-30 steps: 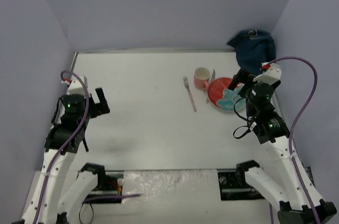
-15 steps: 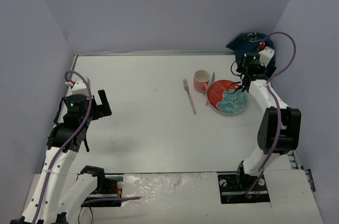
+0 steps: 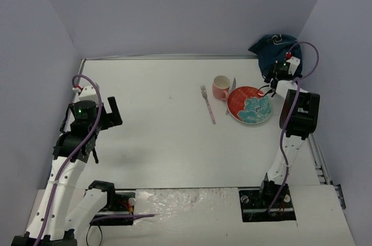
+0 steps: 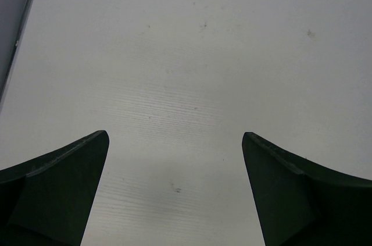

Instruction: Set the dinner table for one person

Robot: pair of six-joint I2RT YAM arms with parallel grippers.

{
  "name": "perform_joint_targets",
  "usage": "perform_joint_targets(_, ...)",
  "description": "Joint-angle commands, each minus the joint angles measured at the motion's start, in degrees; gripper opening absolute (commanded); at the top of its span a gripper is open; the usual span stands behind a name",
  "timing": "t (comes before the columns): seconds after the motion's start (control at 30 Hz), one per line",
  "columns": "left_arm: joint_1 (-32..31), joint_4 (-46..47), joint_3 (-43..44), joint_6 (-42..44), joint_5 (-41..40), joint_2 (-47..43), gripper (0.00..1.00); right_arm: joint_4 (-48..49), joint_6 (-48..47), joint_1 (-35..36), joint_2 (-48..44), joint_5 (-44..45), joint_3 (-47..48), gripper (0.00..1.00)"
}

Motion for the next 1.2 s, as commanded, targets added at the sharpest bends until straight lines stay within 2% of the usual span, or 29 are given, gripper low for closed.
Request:
perform_joint_targets(0.0, 0.53, 1.94, 0.45, 0.78, 0.81, 1.15, 0.97, 3.38, -2.05, -0.90, 2.04, -4.06, 5.30, 1.00)
perform_joint_targets(0.4, 1.14, 1.76, 0.84, 1.08, 1.04, 2.53, 0.97, -9.91, -0.66, -1.34, 11.24, -7.58, 19.12, 1.00)
perform_joint_targets(0.67, 1.07, 1.76, 0.75, 0.99, 1.29, 2.69, 0.97, -14.25, 2.78, -1.95, 14.27, -9.05, 20.73, 0.98)
perform_joint_targets(0.77, 1.14, 1.76, 0.75, 1.06, 1.35, 2.76, 0.97, -15.73, 3.29, -2.02, 15.53, -9.18, 21.01, 0.86)
perform_joint_targets(0.83, 1.14, 1.68, 0.75, 1.08, 1.38, 2.70, 0.97, -16.13, 3.49, -2.02, 16.01, -9.70, 21.06, 0.69)
perform_joint_targets(0.97, 1.27, 1.80, 0.75, 1.04, 1.42, 2.86, 0.97, -16.15, 3.64, -1.93, 16.08, -10.06, 20.66, 0.42)
perform_joint_targets(1.17, 1.67, 1.94, 0.75, 1.08, 1.73, 2.77, 0.97, -16.15, 2.02, -1.67, 13.23, -10.54, 21.72, 0.08)
